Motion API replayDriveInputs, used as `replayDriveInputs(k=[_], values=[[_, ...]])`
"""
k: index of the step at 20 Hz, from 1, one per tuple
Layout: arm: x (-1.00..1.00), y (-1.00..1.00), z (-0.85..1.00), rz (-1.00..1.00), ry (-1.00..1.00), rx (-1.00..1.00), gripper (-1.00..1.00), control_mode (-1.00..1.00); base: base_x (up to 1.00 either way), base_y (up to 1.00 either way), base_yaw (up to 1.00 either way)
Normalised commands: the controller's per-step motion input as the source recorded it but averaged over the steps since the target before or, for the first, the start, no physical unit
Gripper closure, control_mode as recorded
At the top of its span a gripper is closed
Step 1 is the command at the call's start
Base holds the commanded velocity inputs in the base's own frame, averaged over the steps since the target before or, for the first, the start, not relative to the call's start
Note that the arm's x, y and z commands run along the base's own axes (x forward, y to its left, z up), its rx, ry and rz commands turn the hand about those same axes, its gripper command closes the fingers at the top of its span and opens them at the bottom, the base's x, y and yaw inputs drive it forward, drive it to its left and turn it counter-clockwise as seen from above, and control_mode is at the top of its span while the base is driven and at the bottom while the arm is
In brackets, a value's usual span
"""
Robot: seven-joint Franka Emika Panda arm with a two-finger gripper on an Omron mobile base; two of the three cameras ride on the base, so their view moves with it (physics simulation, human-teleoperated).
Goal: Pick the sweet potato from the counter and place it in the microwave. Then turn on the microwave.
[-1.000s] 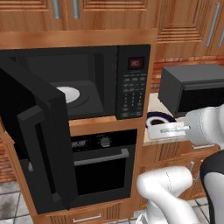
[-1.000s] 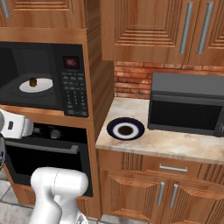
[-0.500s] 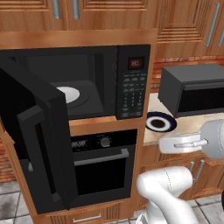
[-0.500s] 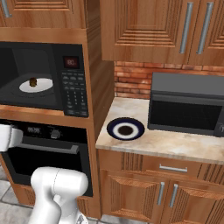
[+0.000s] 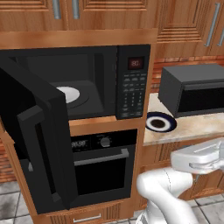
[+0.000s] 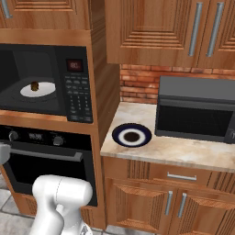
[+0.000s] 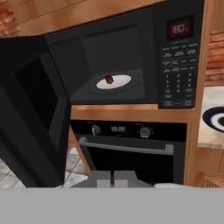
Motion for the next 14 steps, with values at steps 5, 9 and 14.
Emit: replayDriveInputs(k=[5,9,14], values=[[-0.41,-0.02,0.09,0.0,-0.07,0.0,1.0,-1.0,0.0,0.0,0.0],[-0.37,0.0,0.07,0.0,-0.07,0.0,1.0,-1.0,0.0,0.0,0.0],[-0.33,0.0,0.05,-0.01,-0.07,0.0,1.0,-1.0,0.0,0.0,0.0]])
